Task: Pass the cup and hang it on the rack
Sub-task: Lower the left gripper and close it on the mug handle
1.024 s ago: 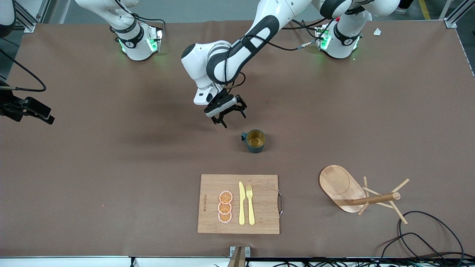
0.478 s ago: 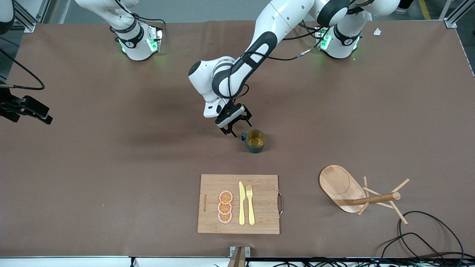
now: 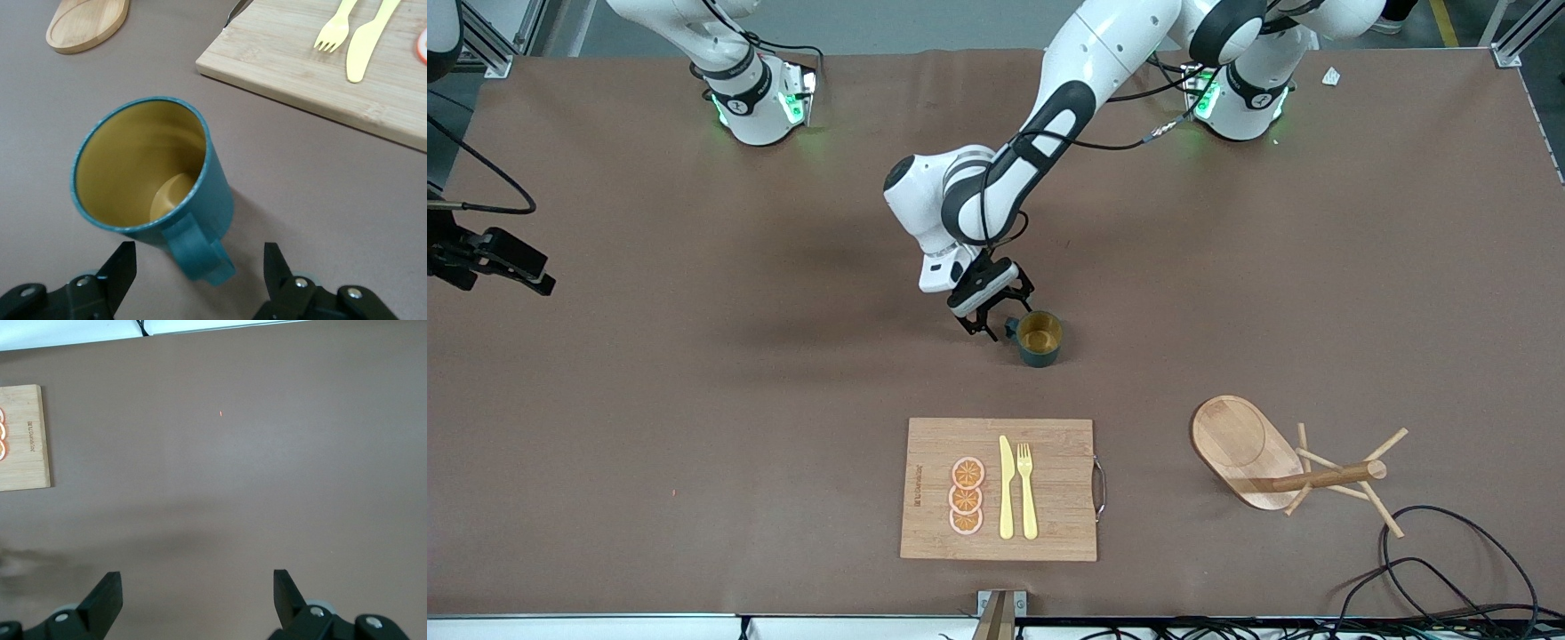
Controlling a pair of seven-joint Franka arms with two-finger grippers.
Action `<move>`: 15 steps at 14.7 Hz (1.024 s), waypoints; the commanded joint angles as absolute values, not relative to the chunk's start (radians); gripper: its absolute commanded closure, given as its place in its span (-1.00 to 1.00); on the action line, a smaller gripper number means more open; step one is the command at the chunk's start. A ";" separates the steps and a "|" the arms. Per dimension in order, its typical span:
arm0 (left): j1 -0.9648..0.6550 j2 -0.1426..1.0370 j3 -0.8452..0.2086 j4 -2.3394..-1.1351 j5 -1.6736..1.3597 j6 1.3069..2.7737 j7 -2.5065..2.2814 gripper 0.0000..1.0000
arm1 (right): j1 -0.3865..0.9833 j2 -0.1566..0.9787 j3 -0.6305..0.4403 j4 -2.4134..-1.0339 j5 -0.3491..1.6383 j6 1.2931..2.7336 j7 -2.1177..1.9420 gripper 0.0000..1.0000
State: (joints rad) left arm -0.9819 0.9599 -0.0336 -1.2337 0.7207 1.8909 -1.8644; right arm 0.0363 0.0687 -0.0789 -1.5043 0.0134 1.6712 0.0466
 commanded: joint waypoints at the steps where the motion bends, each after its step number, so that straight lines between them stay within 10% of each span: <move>1: -0.997 0.980 -0.015 -1.215 0.739 1.905 -1.896 -0.69 | 0.035 0.048 -0.074 -1.516 -0.009 1.664 0.051 -1.00; 15: -1.000 0.982 -0.015 -1.221 0.738 1.855 -1.898 -0.07 | 0.037 0.046 -0.074 -1.519 -0.029 1.644 0.038 -1.00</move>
State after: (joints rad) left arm -0.9934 0.9816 -0.0217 -1.2330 0.7207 1.8784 -1.8859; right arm 0.0363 0.0686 -0.0768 -1.5035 -0.0054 1.6511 0.0446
